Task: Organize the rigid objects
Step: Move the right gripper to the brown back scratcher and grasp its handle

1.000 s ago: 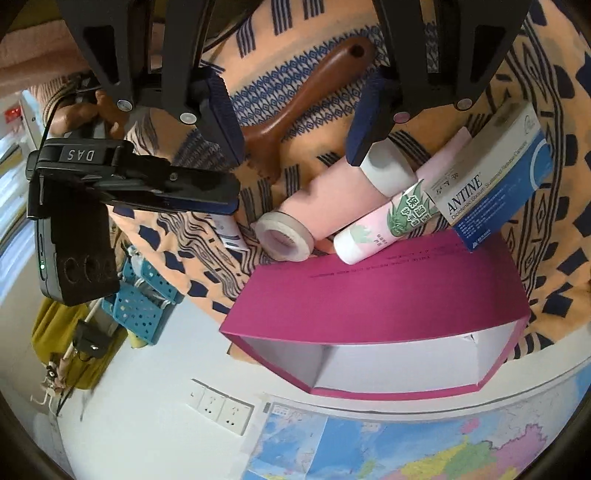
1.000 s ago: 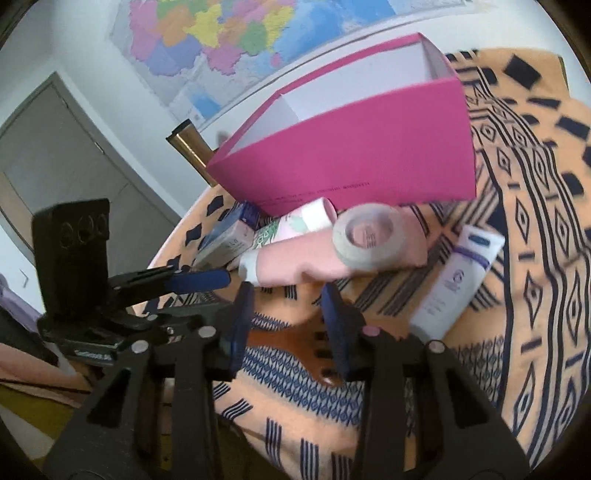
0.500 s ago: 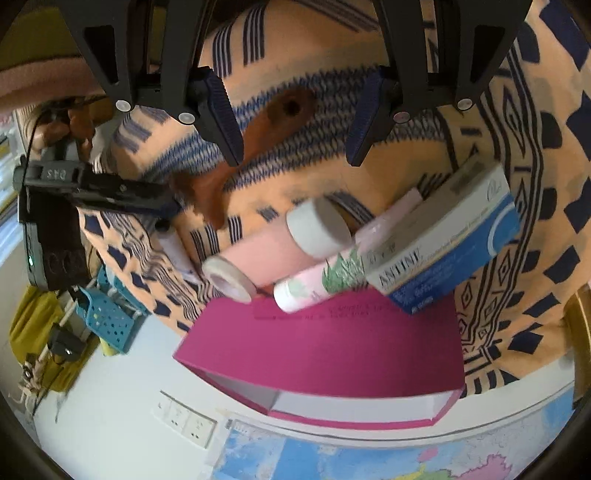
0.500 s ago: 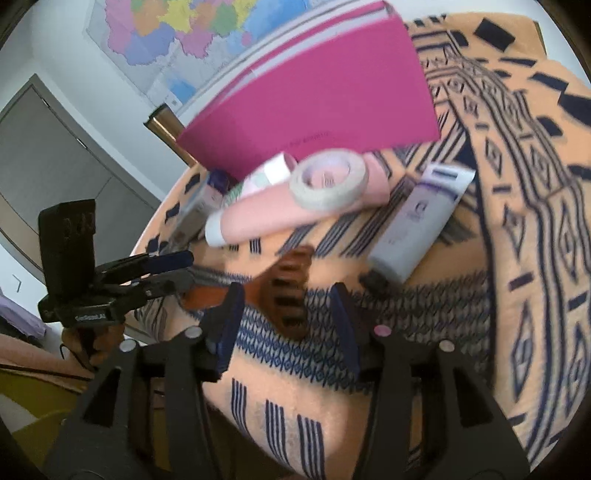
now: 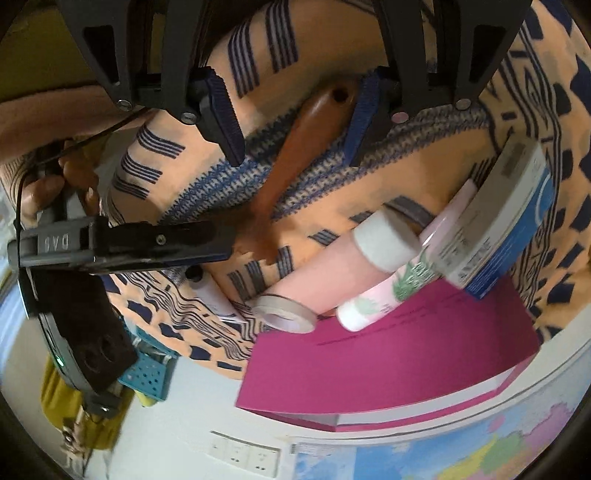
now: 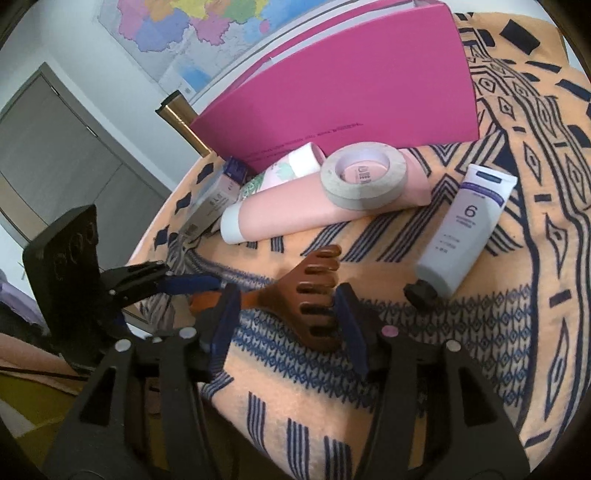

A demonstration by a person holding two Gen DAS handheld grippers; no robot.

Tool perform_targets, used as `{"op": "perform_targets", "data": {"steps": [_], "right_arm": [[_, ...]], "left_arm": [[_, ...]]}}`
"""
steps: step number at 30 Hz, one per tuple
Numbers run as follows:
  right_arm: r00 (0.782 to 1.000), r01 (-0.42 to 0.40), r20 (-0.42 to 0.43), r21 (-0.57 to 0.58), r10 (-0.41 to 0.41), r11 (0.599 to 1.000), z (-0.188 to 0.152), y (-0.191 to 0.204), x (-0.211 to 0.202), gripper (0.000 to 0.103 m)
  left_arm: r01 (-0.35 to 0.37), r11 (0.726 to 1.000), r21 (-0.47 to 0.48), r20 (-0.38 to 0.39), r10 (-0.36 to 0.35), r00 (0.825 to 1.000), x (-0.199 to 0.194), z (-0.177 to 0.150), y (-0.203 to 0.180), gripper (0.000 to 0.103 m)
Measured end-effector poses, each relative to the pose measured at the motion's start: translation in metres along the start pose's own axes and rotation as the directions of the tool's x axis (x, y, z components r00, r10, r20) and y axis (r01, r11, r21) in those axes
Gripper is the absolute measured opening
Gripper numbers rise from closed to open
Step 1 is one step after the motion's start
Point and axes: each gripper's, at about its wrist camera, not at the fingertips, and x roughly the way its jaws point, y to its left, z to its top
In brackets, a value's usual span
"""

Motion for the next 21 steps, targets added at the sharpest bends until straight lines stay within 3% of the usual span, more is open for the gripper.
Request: {"op": "perform_targets", "data": {"steps": [3, 6, 10, 15, 21], "right_arm": [[0.997, -0.074, -0.004, 0.039, 0.074, 0.997, 0.004, -0.004, 0.005, 0.056], [0.995, -0.096, -0.003, 0.038, 0.096, 0.995, 0.009, -0.003, 0.009, 0.056], [0.994, -0.107, 0.010, 0.030, 0.107, 0.994, 0.014, 0.000, 0.007, 0.056], [0.991, -0.131, 0.036, 0.068, 0.129, 0.989, 0.010, -0.008, -0.006, 0.056], [0.982, -0.188, 0.009, 0.101, 0.188, 0.977, 0.002, -0.009, 0.000, 0.056]], "left_arm": [[-0.036, 0.999, 0.029, 0.009, 0.036, 0.999, 0.004, 0.005, -0.005, 0.042], [-0.061, 0.997, 0.043, 0.013, 0.060, 0.998, 0.008, 0.010, -0.007, 0.027], [-0.031, 0.999, 0.026, 0.018, 0.031, 0.999, 0.009, 0.015, -0.004, 0.019], [0.013, 1.000, -0.022, 0.048, -0.012, 0.999, 0.003, 0.017, 0.003, 0.014], [0.033, 0.999, -0.036, 0.051, -0.032, 0.998, 0.002, 0.018, 0.002, 0.013]]}}
